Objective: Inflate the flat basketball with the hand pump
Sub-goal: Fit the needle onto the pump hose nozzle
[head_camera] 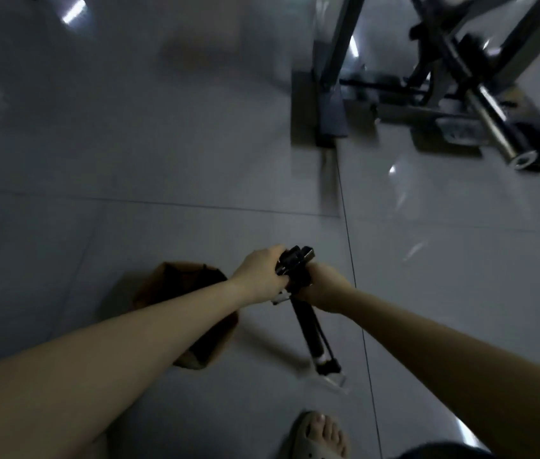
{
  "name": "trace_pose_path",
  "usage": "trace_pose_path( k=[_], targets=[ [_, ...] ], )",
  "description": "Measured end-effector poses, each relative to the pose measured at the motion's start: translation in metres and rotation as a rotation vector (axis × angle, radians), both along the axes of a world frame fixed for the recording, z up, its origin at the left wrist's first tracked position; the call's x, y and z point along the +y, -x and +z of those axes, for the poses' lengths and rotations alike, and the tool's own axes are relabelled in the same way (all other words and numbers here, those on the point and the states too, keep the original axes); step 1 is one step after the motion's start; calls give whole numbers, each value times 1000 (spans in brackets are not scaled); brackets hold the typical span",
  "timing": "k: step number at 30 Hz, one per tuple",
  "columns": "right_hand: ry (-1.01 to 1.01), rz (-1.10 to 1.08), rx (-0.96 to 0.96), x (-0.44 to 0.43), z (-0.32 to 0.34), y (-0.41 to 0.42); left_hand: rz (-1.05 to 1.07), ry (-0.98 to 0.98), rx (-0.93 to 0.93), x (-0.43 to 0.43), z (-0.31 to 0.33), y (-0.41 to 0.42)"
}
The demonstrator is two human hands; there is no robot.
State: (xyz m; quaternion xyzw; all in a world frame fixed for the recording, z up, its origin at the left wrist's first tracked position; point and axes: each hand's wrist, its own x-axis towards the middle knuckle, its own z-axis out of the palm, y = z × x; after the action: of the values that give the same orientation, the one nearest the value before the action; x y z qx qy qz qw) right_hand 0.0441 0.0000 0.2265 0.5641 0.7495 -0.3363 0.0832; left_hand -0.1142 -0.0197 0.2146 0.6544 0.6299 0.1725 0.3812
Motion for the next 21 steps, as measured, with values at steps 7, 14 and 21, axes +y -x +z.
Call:
trace_pose_path(
  k=[7,14,21],
  targets=[
    [-577,59,-47,-42,140,33,-149,-117,72,-36,159,61],
    [-406,158,427,-94,234,82,-183,-196,17,-102,273,106],
    [-408,-21,598,-123,270,116,337,-366,-253,-144,285,153]
  ],
)
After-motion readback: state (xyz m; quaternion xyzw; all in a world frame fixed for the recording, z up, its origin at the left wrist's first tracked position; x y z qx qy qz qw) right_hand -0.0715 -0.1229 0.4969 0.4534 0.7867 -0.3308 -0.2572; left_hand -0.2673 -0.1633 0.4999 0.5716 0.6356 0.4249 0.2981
